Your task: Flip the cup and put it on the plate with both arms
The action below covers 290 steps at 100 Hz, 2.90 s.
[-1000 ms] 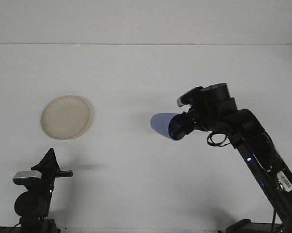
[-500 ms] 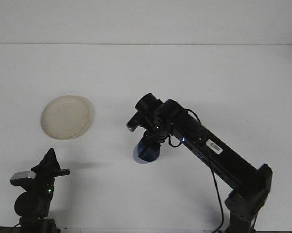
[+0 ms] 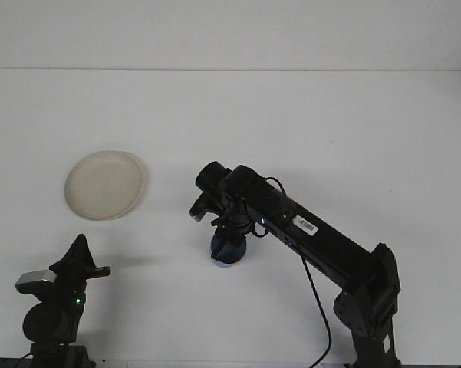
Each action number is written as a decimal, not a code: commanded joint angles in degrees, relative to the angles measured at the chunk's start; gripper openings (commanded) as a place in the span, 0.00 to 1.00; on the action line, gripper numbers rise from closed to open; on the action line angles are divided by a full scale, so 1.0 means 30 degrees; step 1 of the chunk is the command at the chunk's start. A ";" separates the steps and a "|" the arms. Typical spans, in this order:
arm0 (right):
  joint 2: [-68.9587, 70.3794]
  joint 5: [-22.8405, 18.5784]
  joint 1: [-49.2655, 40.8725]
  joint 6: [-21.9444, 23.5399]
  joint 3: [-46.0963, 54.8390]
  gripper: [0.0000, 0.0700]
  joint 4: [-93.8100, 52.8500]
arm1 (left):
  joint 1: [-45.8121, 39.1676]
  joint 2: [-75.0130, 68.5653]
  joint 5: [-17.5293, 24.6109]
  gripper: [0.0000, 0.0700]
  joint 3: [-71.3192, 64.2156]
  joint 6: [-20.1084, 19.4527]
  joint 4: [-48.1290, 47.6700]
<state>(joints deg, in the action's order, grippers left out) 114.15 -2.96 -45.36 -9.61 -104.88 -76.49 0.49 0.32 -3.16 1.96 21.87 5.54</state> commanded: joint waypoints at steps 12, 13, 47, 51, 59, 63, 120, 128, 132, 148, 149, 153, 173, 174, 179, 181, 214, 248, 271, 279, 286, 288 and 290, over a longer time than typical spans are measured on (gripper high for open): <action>0.0459 -0.0219 -0.0182 -0.0306 -0.0991 0.43 -0.0270 | -0.0029 -0.0015 0.0007 0.02 -0.0379 0.0095 0.0182; 0.0444 -0.0226 -0.0168 -0.0306 -0.1056 0.44 -0.0313 | -0.0029 -0.0015 0.0007 0.02 -0.0379 0.0095 0.0182; -0.2222 -0.1523 0.0736 -0.0211 -0.4517 0.49 -0.0539 | -0.0029 -0.0015 0.0568 0.02 -0.0277 0.0867 0.0197; -0.2761 -0.1523 0.0969 -0.0102 -0.4765 0.49 -0.0452 | -0.0029 -0.0015 0.0947 0.02 -0.0240 0.1166 0.0182; -0.3963 -0.1719 0.1545 0.0197 -0.4816 0.49 -0.0015 | -0.0029 -0.0015 0.1865 0.02 -0.0182 0.1639 0.0189; -0.4546 -0.2011 0.1916 0.0189 -0.4794 0.49 0.0233 | -0.0029 -0.0015 0.2382 0.02 -0.0131 0.1880 0.0182; -1.5584 -0.2237 0.8976 0.0197 0.8021 0.49 1.1038 | -0.0015 0.4663 0.7686 0.02 0.5858 0.1137 -0.1974; -1.7602 -0.2237 0.9734 0.0262 1.1001 0.49 1.3478 | -0.0007 0.6900 0.9107 0.02 0.7439 0.0153 -0.1982; -1.8557 -0.2237 1.0076 0.0306 1.2429 0.49 1.4579 | 0.0022 0.8153 0.9763 0.02 0.8269 -0.0299 -0.2047; -2.1893 -0.2222 1.1089 0.0415 1.7347 0.49 1.7864 | 0.0648 1.3209 1.1672 0.02 1.1846 -0.2273 -0.3927; -2.2090 -0.2222 1.1140 0.0423 1.7624 0.49 1.8025 | 0.0721 1.3529 1.1781 0.02 1.2080 -0.2404 -0.4095; -2.2789 -0.2208 1.1315 0.0423 1.8644 0.49 1.8549 | 0.1013 1.4724 1.2276 0.04 1.2976 -0.2951 -0.4889; -2.5412 -0.1938 1.2094 0.0809 2.2549 0.49 1.9788 | 0.3118 1.9562 1.3078 0.62 1.6742 -0.5231 -0.8218; -2.5492 -0.1931 1.2131 0.0809 2.2695 0.49 1.9810 | 0.3242 1.9766 1.3078 0.63 1.6910 -0.5333 -0.8378; -2.5871 -0.1938 1.2291 0.0801 2.3358 0.49 1.9992 | 0.3825 2.0699 1.3078 0.66 1.7777 -0.5785 -0.9209; -2.5981 -0.1938 1.2364 0.0801 2.3584 0.49 2.0036 | 0.4065 2.1077 1.3078 0.66 1.8149 -0.5967 -0.9581; -2.6287 -0.1953 1.2524 0.1129 2.4145 0.49 2.0815 | 0.7482 2.6578 1.1526 0.66 2.4174 -0.8531 -1.5897; -2.6287 -0.2011 1.2517 0.1129 2.4145 0.49 2.1077 | 1.0171 3.0068 0.9887 0.66 2.6359 -0.9071 -1.7930; -2.6287 -0.2018 1.2517 0.1209 2.4145 0.49 2.1077 | 1.1693 3.1387 0.7643 0.66 2.6359 -0.8983 -1.7245; -2.6287 -0.2018 1.2517 0.1217 2.4145 0.49 2.1077 | 1.1985 3.1940 0.7490 0.66 2.6359 -0.8910 -1.7048; -2.6287 -0.2018 1.2517 0.1246 2.4145 0.49 2.1070 | 1.2218 3.2472 0.7475 0.66 2.6359 -0.8903 -1.6844; -2.6287 -0.2018 1.2517 0.1268 2.4145 0.49 2.1070 | 1.2284 3.2632 0.7475 0.66 2.6359 -0.8888 -1.6786; -2.6287 -0.2018 1.2517 0.1268 2.4145 0.49 2.1070 | 1.2349 3.2771 0.7475 0.66 2.6359 -0.8896 -1.6735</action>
<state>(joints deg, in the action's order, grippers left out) 35.09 -8.91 -7.77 -6.90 -32.01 -13.87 36.67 96.42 19.59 79.88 -4.60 -45.04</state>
